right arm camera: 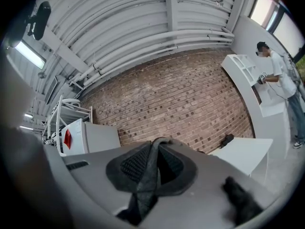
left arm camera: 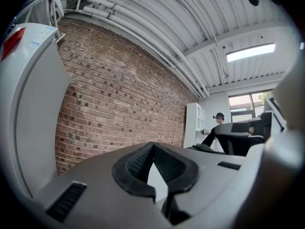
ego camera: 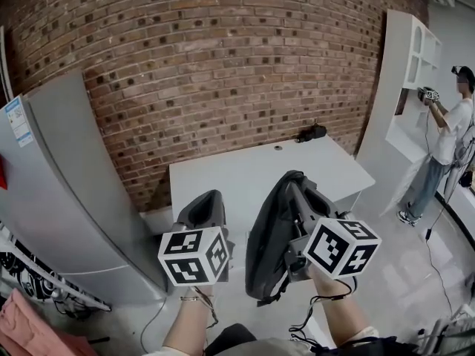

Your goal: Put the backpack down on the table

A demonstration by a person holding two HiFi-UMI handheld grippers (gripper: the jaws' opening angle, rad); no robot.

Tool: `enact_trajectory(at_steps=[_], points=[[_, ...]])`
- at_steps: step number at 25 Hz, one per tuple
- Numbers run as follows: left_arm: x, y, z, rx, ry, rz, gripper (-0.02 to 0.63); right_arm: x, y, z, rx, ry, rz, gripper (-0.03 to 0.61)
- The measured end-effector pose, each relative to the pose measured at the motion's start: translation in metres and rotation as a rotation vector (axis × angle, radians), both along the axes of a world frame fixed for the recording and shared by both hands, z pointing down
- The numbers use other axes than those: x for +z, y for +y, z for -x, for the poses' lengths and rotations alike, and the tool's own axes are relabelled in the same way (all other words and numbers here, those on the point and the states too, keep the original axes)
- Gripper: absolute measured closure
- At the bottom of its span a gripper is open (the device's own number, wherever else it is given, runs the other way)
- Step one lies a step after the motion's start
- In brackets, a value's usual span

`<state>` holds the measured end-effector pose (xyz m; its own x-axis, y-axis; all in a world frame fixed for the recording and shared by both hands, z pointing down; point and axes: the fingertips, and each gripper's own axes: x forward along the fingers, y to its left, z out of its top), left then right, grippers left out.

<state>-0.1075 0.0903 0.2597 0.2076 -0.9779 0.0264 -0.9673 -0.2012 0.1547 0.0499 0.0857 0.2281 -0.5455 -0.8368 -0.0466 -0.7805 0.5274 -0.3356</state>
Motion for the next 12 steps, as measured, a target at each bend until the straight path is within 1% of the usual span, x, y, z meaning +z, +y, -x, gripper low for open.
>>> enact_trajectory(at_steps=[7, 12], points=[[0.004, -0.025, -0.001, 0.016, -0.003, 0.022, 0.600, -0.002, -0.022, 0.000, 0.006, -0.009, 0.033, 0.527], [0.008, -0.047, 0.006, 0.015, -0.004, 0.019, 0.601, -0.001, -0.041, 0.003, 0.013, -0.004, 0.031, 0.526]])
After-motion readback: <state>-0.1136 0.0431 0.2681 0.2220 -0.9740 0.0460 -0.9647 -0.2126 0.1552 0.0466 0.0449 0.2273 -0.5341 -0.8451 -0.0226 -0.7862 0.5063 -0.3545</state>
